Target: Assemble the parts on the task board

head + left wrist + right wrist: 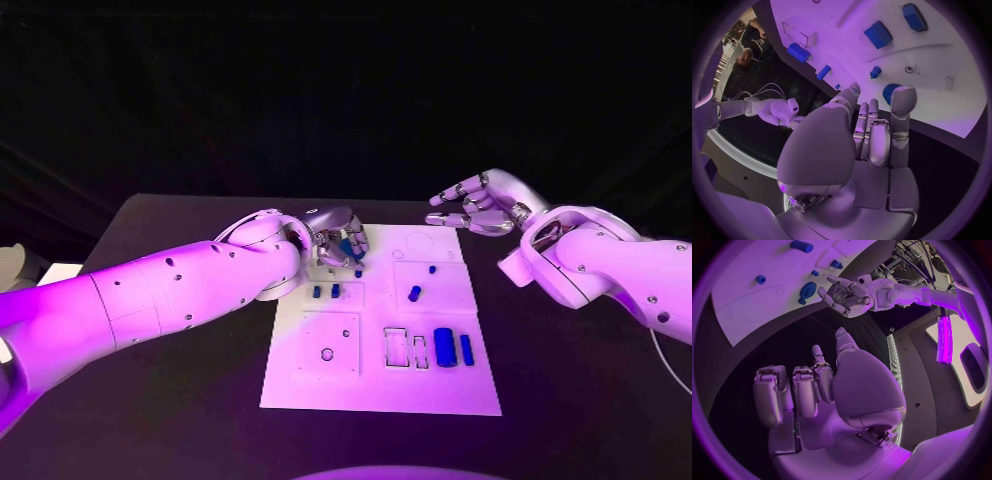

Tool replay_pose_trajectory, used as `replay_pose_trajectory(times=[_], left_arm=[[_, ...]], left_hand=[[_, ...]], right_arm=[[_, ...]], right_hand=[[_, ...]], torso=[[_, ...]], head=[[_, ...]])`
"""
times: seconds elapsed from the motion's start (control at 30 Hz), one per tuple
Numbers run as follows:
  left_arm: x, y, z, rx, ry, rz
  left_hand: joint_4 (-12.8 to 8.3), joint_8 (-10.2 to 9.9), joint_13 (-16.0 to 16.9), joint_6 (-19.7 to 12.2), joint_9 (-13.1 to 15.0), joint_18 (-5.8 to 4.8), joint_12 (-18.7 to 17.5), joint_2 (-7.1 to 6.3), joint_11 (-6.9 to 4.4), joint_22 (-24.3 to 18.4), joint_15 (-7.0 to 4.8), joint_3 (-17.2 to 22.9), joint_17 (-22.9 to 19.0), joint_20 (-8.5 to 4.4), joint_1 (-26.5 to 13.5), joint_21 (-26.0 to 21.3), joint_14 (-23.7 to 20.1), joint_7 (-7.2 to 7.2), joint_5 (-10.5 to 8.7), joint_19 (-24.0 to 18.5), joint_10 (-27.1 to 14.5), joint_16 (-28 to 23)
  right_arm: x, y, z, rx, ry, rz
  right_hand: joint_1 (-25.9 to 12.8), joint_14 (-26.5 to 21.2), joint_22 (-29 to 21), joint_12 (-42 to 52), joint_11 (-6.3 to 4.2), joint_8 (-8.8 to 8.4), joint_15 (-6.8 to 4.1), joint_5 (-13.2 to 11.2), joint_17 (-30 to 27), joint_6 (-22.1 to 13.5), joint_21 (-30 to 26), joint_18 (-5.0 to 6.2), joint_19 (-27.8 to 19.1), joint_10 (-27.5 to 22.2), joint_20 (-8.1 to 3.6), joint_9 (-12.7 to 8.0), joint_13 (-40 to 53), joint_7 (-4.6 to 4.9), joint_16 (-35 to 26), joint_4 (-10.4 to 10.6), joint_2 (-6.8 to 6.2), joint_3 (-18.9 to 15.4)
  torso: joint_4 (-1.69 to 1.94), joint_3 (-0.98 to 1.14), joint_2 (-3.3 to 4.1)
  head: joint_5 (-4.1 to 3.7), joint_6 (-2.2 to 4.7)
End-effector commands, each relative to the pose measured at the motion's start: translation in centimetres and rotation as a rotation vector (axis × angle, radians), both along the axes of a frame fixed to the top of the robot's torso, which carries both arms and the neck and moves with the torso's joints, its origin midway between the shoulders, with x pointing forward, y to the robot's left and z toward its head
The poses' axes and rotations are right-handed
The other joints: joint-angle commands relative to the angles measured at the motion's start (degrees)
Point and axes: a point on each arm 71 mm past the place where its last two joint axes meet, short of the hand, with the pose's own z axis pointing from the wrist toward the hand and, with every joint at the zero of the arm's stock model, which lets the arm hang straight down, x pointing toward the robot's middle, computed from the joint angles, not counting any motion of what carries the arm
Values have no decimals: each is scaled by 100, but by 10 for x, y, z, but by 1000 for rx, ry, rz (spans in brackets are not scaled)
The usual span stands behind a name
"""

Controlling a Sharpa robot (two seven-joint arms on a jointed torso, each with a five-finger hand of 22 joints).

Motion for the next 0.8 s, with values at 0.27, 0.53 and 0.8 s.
replay_pose_trajectory(times=[0.27, 0.53, 0.8], left_arm=[[2, -9, -11, 165, 22, -10], [4, -9, -16, 201, 42, 2], [5, -13, -18, 204, 45, -3]], left_hand=[[-23, -103, -141, 172, -68, -149, -74, 5, -28, 439, -54, -21, -163, -42, -106, 483, 250, -32, -31, 149, 161, -40], [-32, -134, -198, 240, -92, -169, -107, 63, -32, 545, -60, 23, -194, -52, -87, 597, 258, -37, -22, 178, 220, -37], [-70, -172, -278, 351, -122, -187, -159, 139, -55, 658, -80, 147, -213, -68, -22, 711, 266, -59, -15, 195, 350, -17]], right_arm=[[0, 3, -1, -2, 3, 20], [-1, 3, -1, -2, 4, 21], [-1, 4, -1, -2, 4, 23]], right_hand=[[-22, 544, 1147, -20, -40, 8, -25, 30, 1278, 22, -29, 8, 404, 133, -16, 0, 939, -7, -33, -2, 22, -27], [-22, 544, 1147, -20, -40, 8, -25, 30, 1278, 22, -29, 8, 404, 133, -16, 0, 939, -7, -33, -2, 22, -27], [-21, 545, 1148, -19, -40, 8, -25, 39, 1278, 23, -29, 7, 405, 133, -16, 0, 940, -8, -33, 1, 31, -35]], torso=[[0, 5, -2], [-1, 8, -2], [0, 7, -5]], head=[[-1, -8], [-6, -17], [-9, -22]])
